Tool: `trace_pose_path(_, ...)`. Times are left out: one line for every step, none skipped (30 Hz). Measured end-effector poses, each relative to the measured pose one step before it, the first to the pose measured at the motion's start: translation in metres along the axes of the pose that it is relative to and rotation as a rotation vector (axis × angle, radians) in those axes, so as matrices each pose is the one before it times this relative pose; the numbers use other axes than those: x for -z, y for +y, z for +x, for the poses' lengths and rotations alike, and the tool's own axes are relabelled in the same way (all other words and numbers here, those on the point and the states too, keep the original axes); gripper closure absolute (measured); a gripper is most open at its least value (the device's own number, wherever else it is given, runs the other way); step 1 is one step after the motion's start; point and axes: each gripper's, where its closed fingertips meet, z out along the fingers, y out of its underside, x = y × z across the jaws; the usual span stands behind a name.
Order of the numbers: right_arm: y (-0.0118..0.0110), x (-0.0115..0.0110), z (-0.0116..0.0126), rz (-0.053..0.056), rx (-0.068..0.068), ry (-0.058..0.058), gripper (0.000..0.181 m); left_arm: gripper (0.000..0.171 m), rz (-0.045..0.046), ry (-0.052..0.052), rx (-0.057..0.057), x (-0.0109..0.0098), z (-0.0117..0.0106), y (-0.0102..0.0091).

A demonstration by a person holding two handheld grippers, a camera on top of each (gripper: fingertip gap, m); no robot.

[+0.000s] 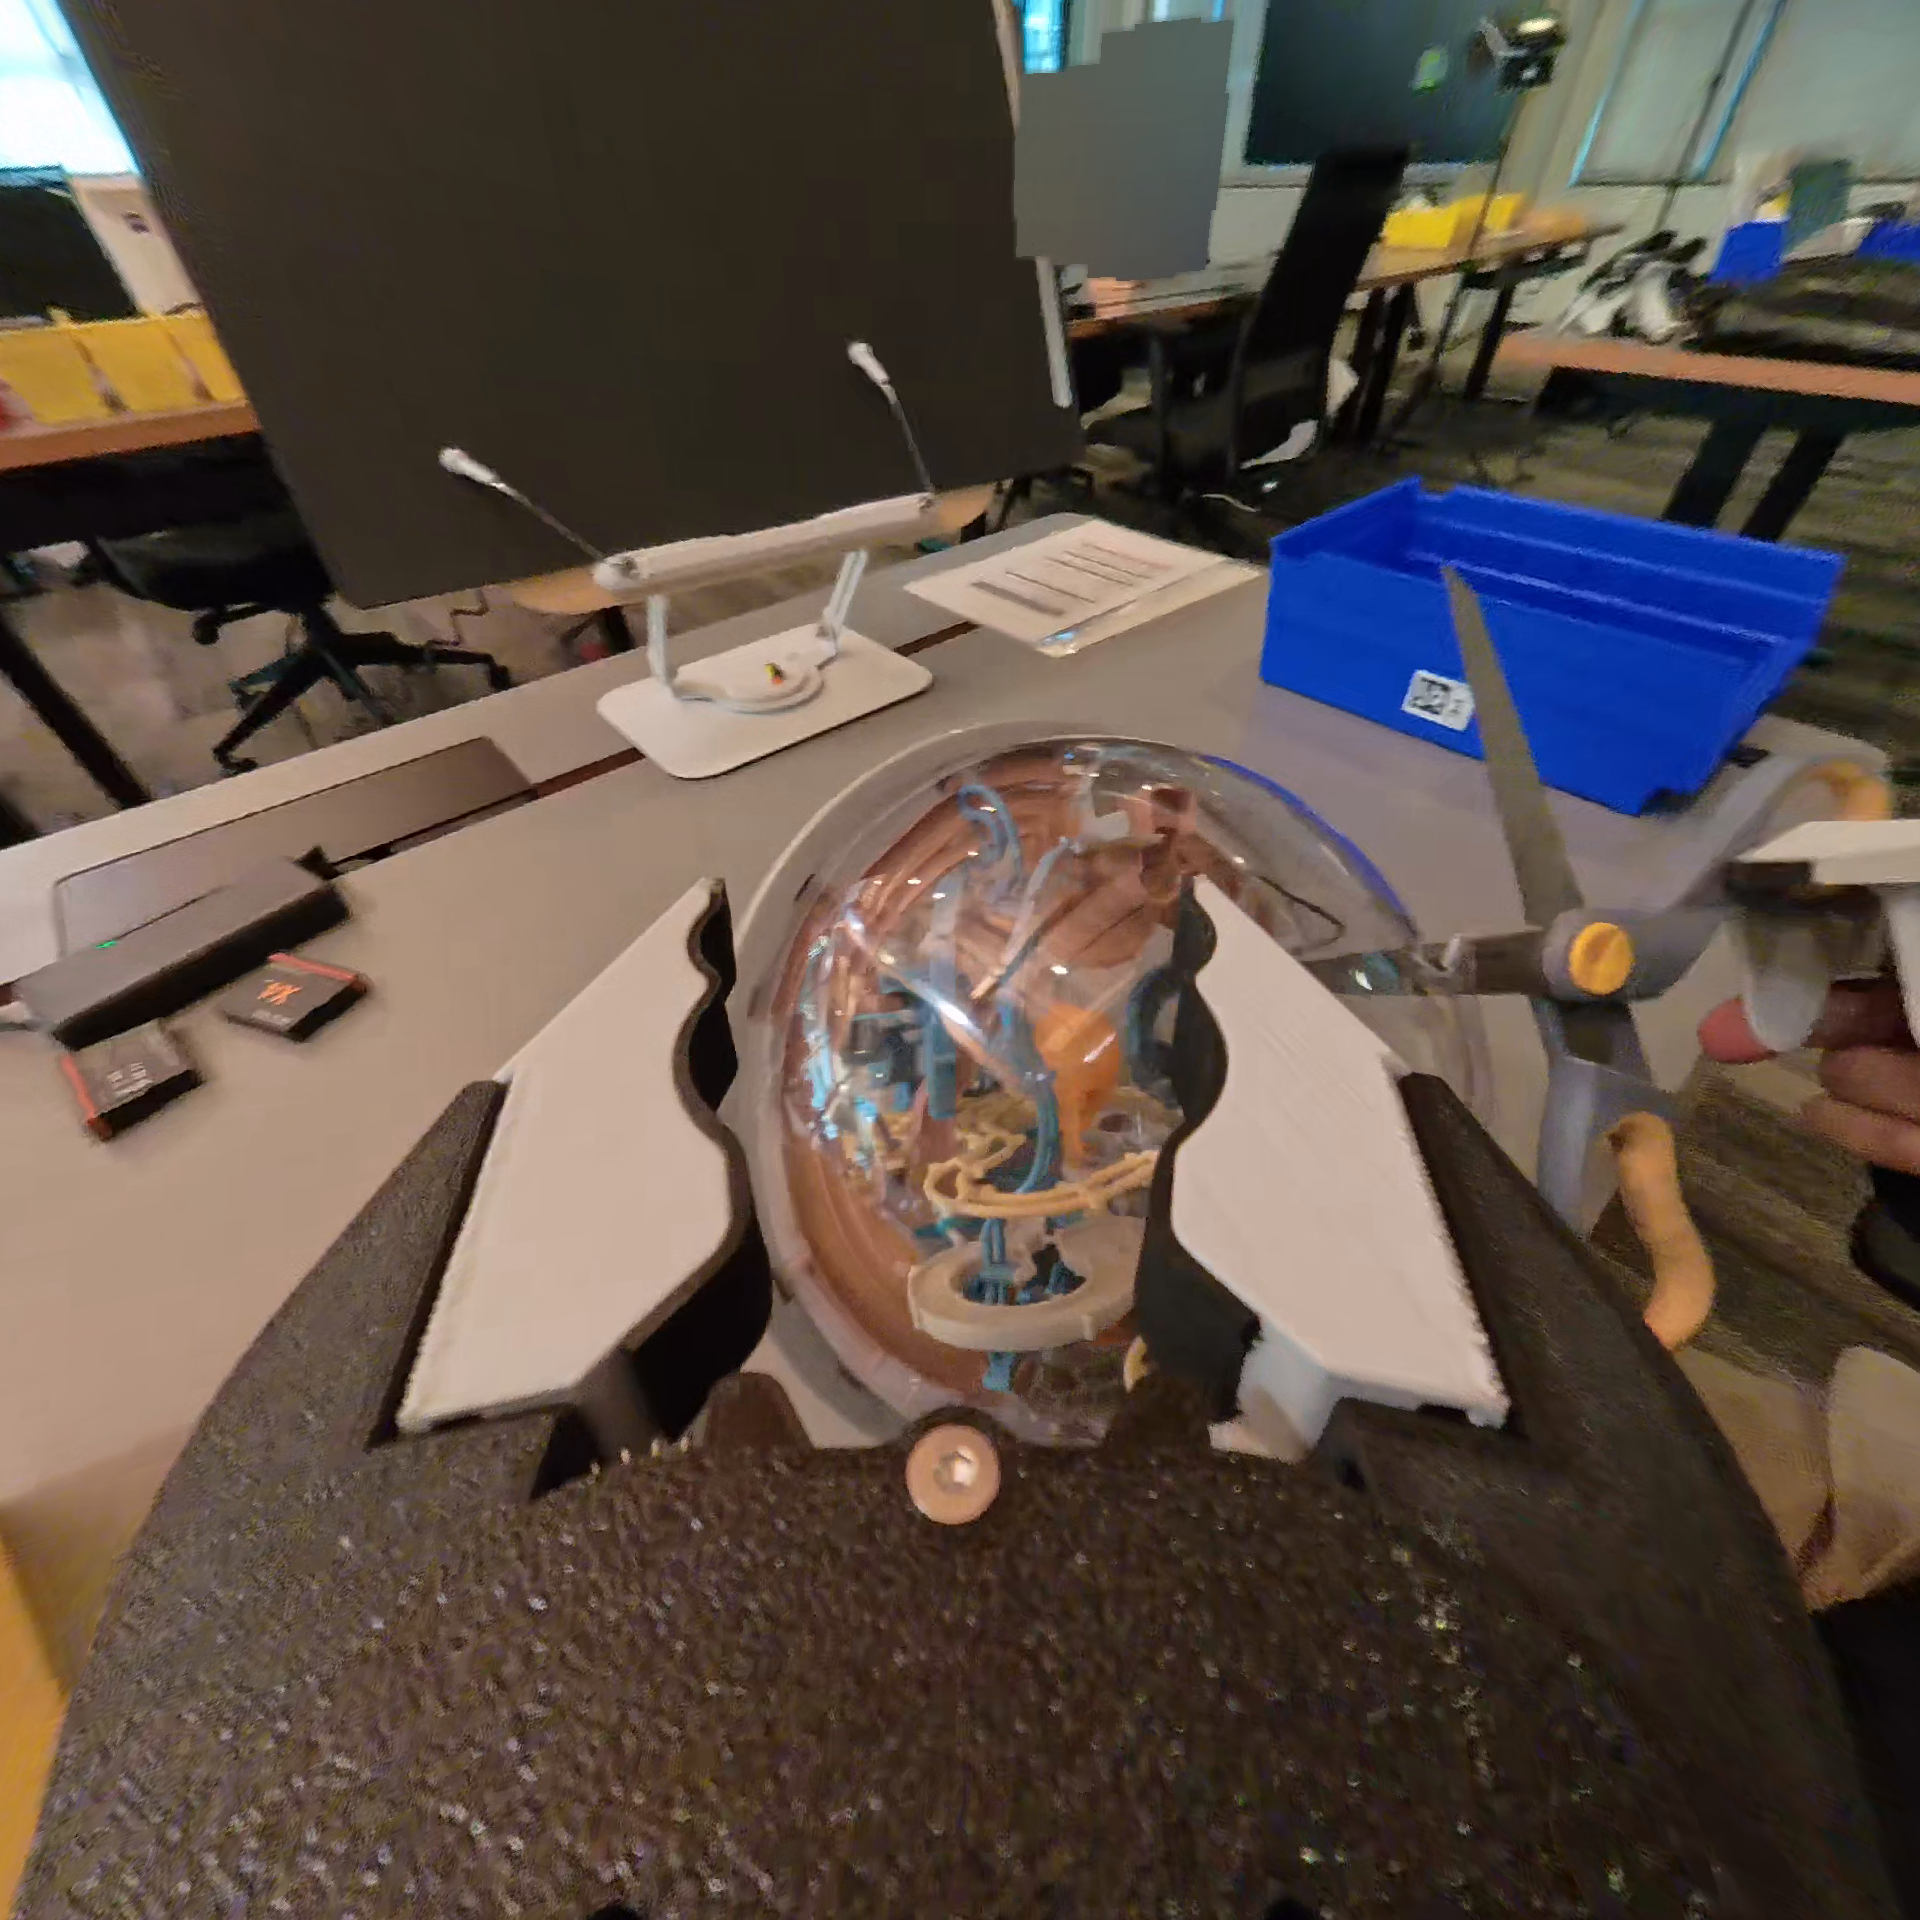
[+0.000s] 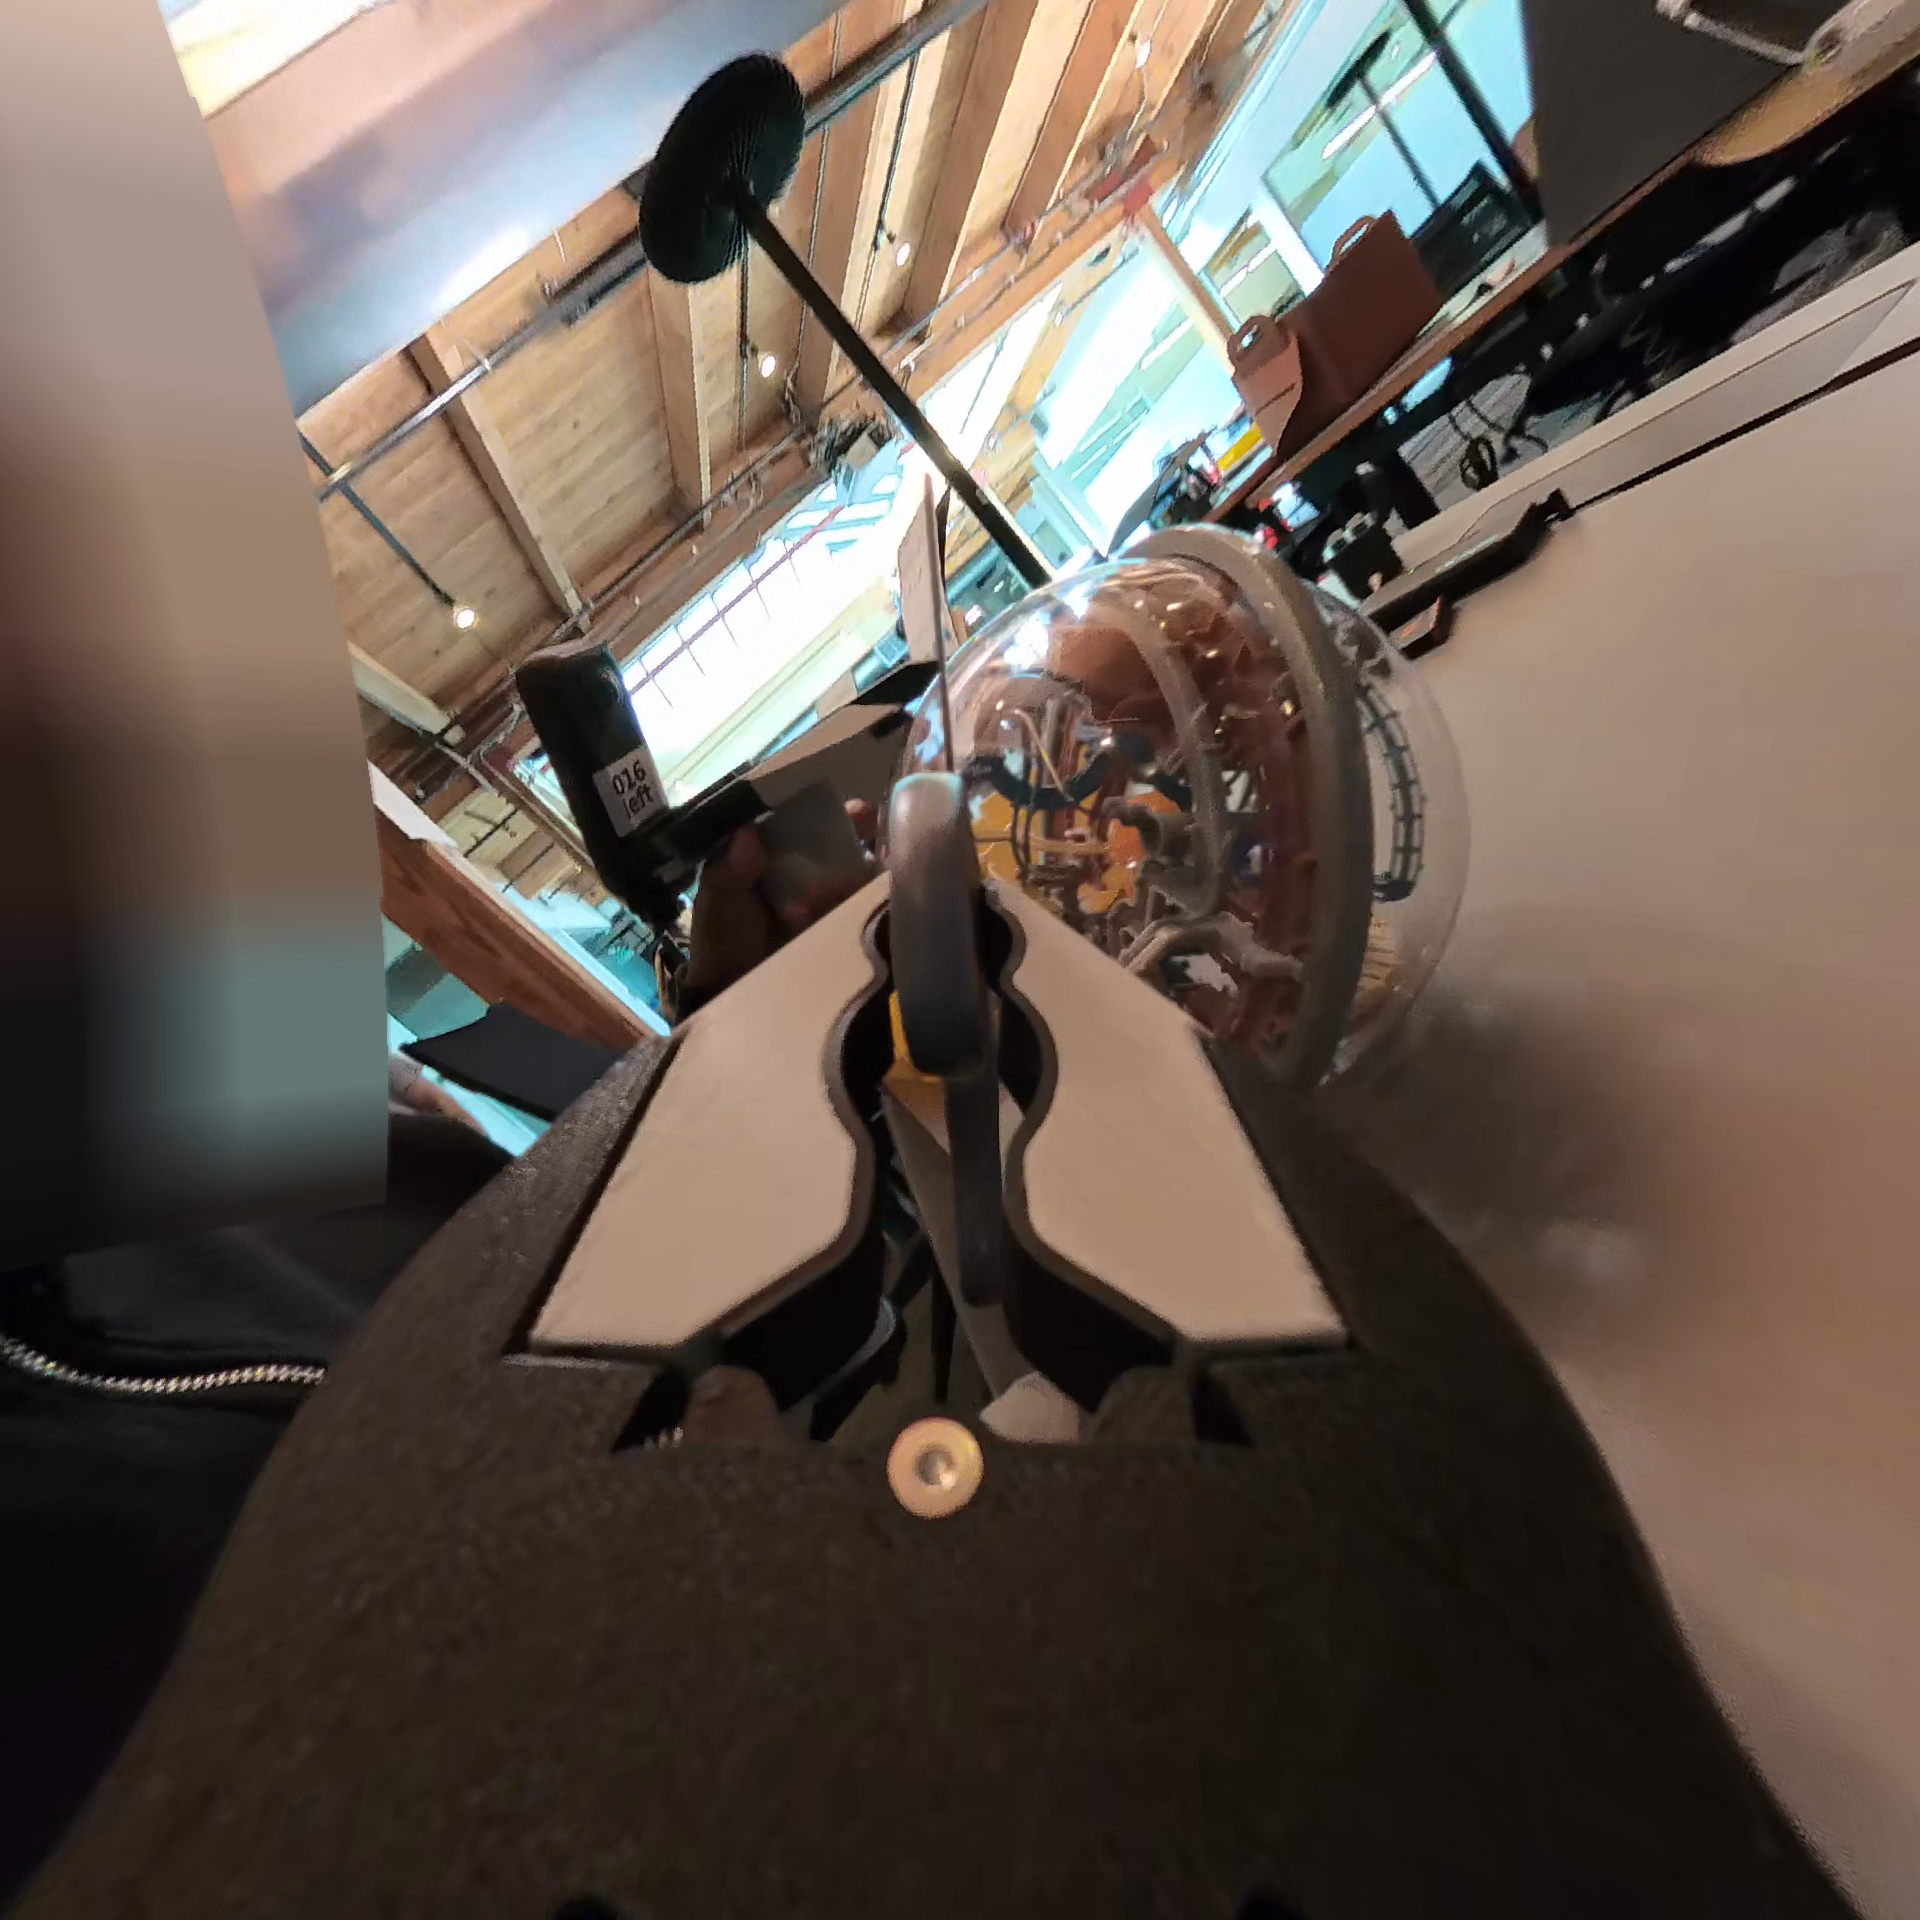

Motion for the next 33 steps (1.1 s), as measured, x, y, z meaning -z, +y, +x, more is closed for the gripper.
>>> trace_pose_path(-0.00153, 0.00220, 0.00220, 0.0141, -0.0030, 0.0019, 0.171, 0.090, -0.00292, 0.0213, 0.0077, -0.00211, 0.00485, 0.00111)
trace_pose_path(-0.00070, 0.00161, 0.00164, 0.0101, -0.0022, -0.0031, 0.171, 0.090, -0.00077, 0.0203, 0.0071, -0.00109, 0.00460, 0.00076)
trace_pose_path(-0.00021, 0.00100, 0.00088, 0.0094, -0.0042, -0.0092, 0.171, 0.091, 0.00110, 0.0166, 0.0046, -0.00055, 0.00392, 0.00086)
trace_pose_path(0.00005, 0.00056, 0.00093, 0.0074, -0.0066, -0.0131, 0.171, 0.091, 0.00107, 0.0150, 0.0057, 0.00012, 0.00331, 0.00091)
trace_pose_path(-0.00031, 0.00040, 0.00098, 0.0088, -0.0112, -0.0169, 0.171, 0.091, -0.00028, 0.0089, 0.0091, 0.00036, 0.00190, 0.00112)
trace_pose_path(-0.00092, 0.00016, 0.00133, 0.0123, -0.0161, -0.0177, 0.171, 0.092, 0.00392, 0.0075, 0.0027, 0.00053, 0.00173, 0.00055)
trace_pose_path(-0.00128, 0.00001, 0.00151, 0.0130, -0.0196, -0.0174, 0.171, 0.092, 0.00661, -0.0024, -0.0027, 0.00038, 0.00088, 0.00041)
trace_pose_path(-0.00174, -0.00004, 0.00190, 0.0145, -0.0219, -0.0153, 0.171, 0.092, 0.00601, -0.0056, -0.0014, 0.00033, 0.00100, 0.00017)
trace_pose_path(-0.00254, 0.00001, 0.00174, 0.0189, -0.0223, -0.0137, 0.171, 0.092, 0.00018, -0.0047, 0.0019, 0.00026, 0.00124, 0.00048)
trace_pose_path(-0.00246, 0.00000, 0.00167, 0.0186, -0.0194, -0.0099, 0.171, 0.092, -0.00338, -0.0042, 0.0025, 0.00005, 0.00133, 0.00059)
trace_pose_path(-0.00188, -0.00038, 0.00132, 0.0148, -0.0119, -0.0057, 0.172, 0.093, -0.00337, -0.0047, -0.0001, 0.00011, 0.00139, 0.00030)
trace_pose_path(-0.00074, -0.00075, 0.00091, 0.0077, -0.0060, -0.0031, 0.172, 0.093, -0.00315, -0.0055, -0.0008, -0.00002, 0.00117, 0.00025)
trace_pose_path(0.00046, -0.00123, 0.00074, -0.0003, 0.0026, 0.0017, 0.172, 0.093, -0.00326, -0.0055, -0.0011, 0.00001, 0.00107, 0.00005)
trace_pose_path(0.00165, -0.00167, -0.00003, -0.0062, 0.0115, 0.0032, 0.171, 0.093, -0.00349, -0.0041, 0.0003, -0.00024, 0.00132, 0.00033)
trace_pose_path(0.00233, -0.00192, -0.00066, -0.0098, 0.0170, 0.0032, 0.171, 0.093, -0.00322, -0.0011, 0.0024, -0.00041, 0.00174, 0.00026)
trace_pose_path(0.00240, -0.00187, -0.00101, -0.0101, 0.0215, 0.0044, 0.171, 0.093, -0.00160, 0.0016, 0.0012, -0.00052, 0.00222, 0.00034)
trace_pose_path(0.00107, -0.00130, -0.00102, -0.0033, 0.0202, 0.0042, 0.171, 0.093, 0.00004, 0.0022, 0.0014, -0.00045, 0.00210, 0.00046)
trace_pose_path(0.00054, -0.00079, -0.00066, -0.0038, 0.0139, 0.0040, 0.171, 0.093, -0.00028, -0.0008, 0.0033, -0.00026, 0.00134, 0.00042)
trace_pose_path(0.00024, -0.00050, -0.00016, -0.0021, 0.0054, 0.0028, 0.171, 0.093, 0.00166, -0.0039, 0.0033, -0.00006, 0.00068, 0.00022)
trace_pose_path(-0.00070, -0.00003, 0.00005, 0.0047, -0.0006, 0.0003, 0.171, 0.093, 0.00269, -0.0046, 0.0018, 0.00004, 0.00040, 0.00021)
trace_pose_path(-0.00108, 0.00006, 0.00018, 0.0073, -0.0025, -0.0020, 0.172, 0.094, 0.00267, -0.0016, 0.0015, 0.00013, 0.00076, 0.00023)
trace_pose_path(-0.00122, -0.00012, 0.00022, 0.0088, -0.0030, -0.0045, 0.172, 0.095, 0.00290, 0.0021, 0.0051, -0.00011, 0.00128, 0.00035)
trace_pose_path(-0.00164, -0.00039, 0.00015, 0.0090, -0.0041, -0.0048, 0.172, 0.096, 0.00320, 0.0024, 0.0069, -0.00029, 0.00129, 0.00027)
trace_pose_path(-0.00194, -0.00071, 0.00003, 0.0097, -0.0019, -0.0048, 0.171, 0.095, 0.00409, -0.0027, -0.0043, -0.00011, 0.00068, 0.00004)
trace_pose_path(-0.00210, -0.00112, -0.00069, 0.0103, 0.0037, -0.0064, 0.172, 0.096, 0.00182, -0.0019, -0.0055, 0.00001, 0.00099, -0.00006)
trace_pose_path(-0.00192, -0.00132, -0.00171, 0.0081, 0.0098, -0.0095, 0.171, 0.096, -0.00074, -0.0001, -0.0054, 0.00014, 0.00128, 0.00008)
trace_pose_path(-0.00255, -0.00139, -0.00292, 0.0099, 0.0171, -0.0135, 0.171, 0.096, -0.00127, 0.0004, -0.0073, 0.00008, 0.00148, 0.00003)
trace_pose_path(-0.00305, -0.00133, -0.00252, 0.0101, 0.0198, -0.0092, 0.171, 0.096, -0.00138, -0.0009, -0.0061, 0.00005, 0.00129, 0.00003)
trace_pose_path(-0.00295, -0.00144, -0.00149, 0.0089, 0.0197, -0.0030, 0.171, 0.096, 0.00022, -0.0075, -0.0006, 0.00016, -0.00008, -0.00008)
trace_pose_path(-0.00348, -0.00120, -0.00095, 0.0144, 0.0152, -0.0021, 0.171, 0.098, 0.00271, -0.0077, 0.0042, 0.00018, -0.00070, -0.00041)
trace_pose_path(-0.00446, -0.00069, -0.00114, 0.0233, 0.0109, -0.0049, 0.171, 0.099, 0.00371, -0.0059, 0.0025, 0.00037, -0.00113, -0.00020)
trace_pose_path(-0.00520, -0.00023, -0.00127, 0.0304, 0.0089, -0.0067, 0.171, 0.100, 0.00530, -0.0034, 0.0041, 0.00048, -0.00110, -0.00019)
trace_pose_path(-0.00470, -0.00012, -0.00089, 0.0286, 0.0059, -0.0072, 0.171, 0.100, 0.00313, 0.0004, 0.0079, 0.00031, -0.00083, 0.00013)
